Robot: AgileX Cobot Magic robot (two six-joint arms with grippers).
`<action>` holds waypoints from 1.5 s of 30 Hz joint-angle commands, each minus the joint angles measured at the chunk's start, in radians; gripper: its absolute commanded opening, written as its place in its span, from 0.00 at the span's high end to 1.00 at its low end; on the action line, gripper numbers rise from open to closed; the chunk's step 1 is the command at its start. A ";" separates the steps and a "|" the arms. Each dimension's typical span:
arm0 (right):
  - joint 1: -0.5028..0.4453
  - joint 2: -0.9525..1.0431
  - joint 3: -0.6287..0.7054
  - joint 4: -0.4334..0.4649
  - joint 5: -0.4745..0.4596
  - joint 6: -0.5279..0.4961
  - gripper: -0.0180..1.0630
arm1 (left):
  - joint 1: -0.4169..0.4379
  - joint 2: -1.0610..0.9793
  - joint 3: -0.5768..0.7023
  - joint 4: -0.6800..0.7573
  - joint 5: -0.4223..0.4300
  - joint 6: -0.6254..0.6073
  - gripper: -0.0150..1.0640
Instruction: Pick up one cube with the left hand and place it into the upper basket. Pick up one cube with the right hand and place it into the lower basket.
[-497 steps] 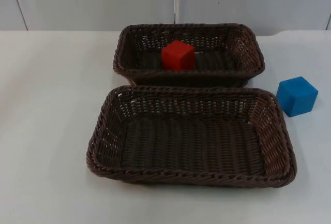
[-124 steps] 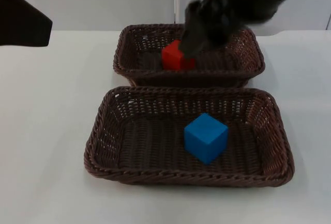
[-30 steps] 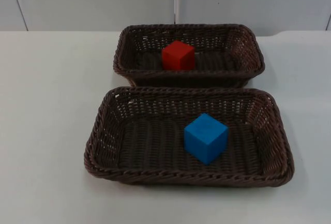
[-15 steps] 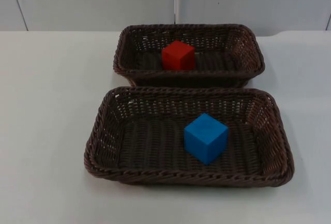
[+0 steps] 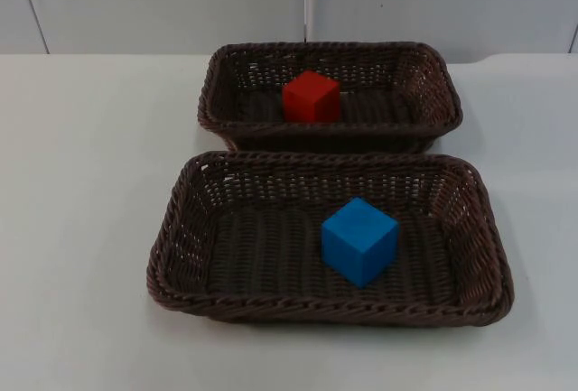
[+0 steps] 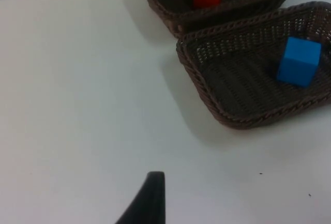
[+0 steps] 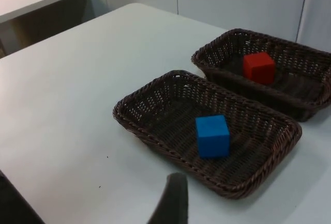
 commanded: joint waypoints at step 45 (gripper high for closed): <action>0.005 -0.004 0.013 -0.059 0.156 0.035 0.01 | 0.001 -0.005 0.005 -0.001 0.003 -0.004 0.01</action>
